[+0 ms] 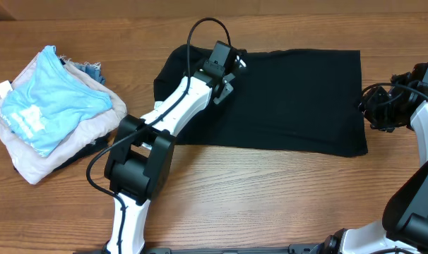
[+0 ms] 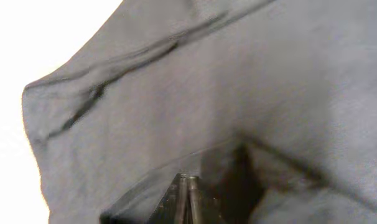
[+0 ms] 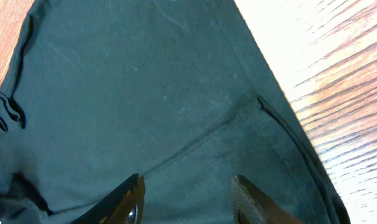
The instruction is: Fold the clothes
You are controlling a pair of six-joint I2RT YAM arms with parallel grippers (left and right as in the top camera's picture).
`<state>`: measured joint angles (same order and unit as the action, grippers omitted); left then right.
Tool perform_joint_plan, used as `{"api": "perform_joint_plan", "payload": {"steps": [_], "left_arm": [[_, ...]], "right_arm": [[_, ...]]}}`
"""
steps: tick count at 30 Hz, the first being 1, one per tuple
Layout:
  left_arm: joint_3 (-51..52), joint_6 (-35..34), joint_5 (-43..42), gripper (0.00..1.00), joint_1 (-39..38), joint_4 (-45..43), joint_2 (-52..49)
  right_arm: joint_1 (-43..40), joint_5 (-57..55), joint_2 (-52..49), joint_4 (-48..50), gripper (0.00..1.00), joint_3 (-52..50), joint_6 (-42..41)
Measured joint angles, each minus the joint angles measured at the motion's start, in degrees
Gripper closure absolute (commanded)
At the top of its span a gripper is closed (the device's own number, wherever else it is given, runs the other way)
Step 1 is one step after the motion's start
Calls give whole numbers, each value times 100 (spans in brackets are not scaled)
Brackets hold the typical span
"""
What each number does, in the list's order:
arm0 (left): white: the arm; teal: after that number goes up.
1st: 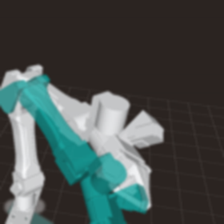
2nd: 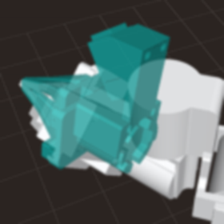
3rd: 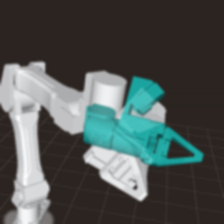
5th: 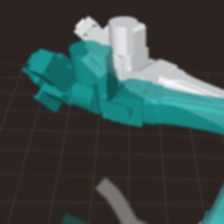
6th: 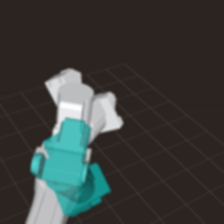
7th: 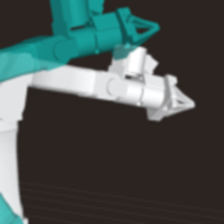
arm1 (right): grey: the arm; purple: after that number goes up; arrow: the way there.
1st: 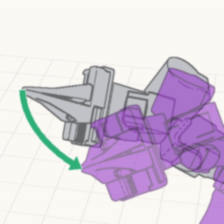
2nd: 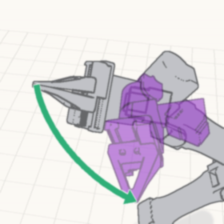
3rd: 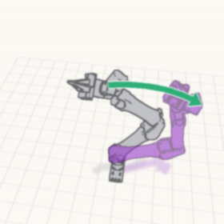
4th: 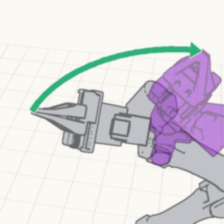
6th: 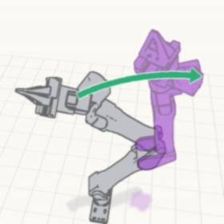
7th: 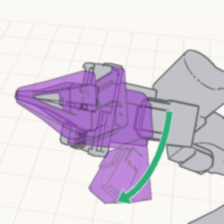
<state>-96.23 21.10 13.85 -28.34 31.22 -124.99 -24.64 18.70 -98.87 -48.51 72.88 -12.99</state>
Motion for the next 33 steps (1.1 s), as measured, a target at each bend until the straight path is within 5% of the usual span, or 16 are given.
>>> {"api": "perform_joint_plan", "payload": {"steps": [5, 6, 13, 18, 28, 33], "left_arm": [[-960, -761, 389, 26, 48, 1635, -70], [-1296, -1043, 343, 22, 74, 1934, -72], [-1827, -1663, -2129, 35, 911, 1593, -122], [-1845, -1606, -2977, 39, 1040, 599, -527], [-1847, -627, -1818, 45, 76, -946, -1207], [-1847, -544, -1403, 48, 111, -1023, -1663]], "right_arm": [[0, -2, 0, 44, 46, 0, 17], [0, 0, 0, 46, 46, 0, 15], [212, 153, 0, 448, 33, 0, 33], [372, 240, 0, 439, 33, 0, 37], [369, 247, 0, 48, 34, 0, 35], [367, 247, 0, -114, 34, 0, 42]]}}
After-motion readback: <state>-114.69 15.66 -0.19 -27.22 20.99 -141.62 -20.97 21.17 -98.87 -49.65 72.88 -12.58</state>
